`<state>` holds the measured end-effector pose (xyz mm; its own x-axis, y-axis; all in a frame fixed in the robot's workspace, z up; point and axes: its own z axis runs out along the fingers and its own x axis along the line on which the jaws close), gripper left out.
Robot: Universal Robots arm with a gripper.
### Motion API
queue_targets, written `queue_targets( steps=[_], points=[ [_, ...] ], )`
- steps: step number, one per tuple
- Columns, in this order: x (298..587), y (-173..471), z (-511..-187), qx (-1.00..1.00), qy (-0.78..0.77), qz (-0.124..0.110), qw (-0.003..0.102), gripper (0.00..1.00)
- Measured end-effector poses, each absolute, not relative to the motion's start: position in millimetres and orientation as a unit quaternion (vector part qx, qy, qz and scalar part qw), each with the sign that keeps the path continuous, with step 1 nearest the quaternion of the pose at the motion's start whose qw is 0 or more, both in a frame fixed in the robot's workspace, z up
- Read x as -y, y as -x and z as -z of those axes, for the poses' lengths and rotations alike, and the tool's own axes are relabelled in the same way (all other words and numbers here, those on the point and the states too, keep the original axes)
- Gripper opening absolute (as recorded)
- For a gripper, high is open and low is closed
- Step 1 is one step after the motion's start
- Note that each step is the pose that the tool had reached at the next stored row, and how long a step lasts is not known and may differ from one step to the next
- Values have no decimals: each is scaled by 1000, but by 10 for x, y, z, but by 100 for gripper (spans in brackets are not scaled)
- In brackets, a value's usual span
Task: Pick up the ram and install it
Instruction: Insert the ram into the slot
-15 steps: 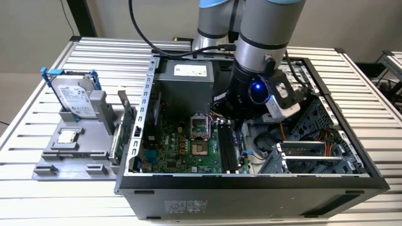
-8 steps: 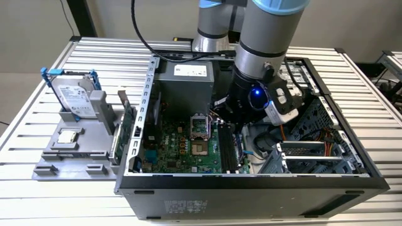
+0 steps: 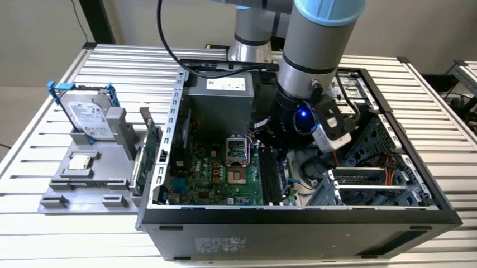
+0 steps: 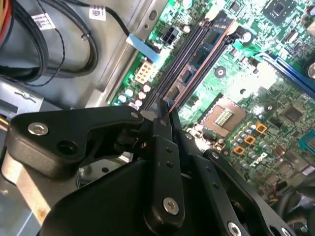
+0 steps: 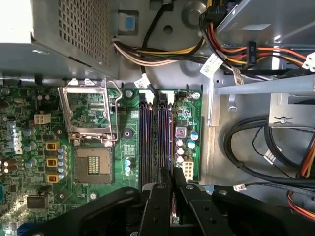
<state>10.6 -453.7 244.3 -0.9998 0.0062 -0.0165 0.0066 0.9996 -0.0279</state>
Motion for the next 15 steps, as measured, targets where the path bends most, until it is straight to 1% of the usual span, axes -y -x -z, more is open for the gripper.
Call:
queue_targets(
  steps=[15],
  points=[
    [4513, -138, -2184, -999, -30, 14, 8, 0]
  ],
)
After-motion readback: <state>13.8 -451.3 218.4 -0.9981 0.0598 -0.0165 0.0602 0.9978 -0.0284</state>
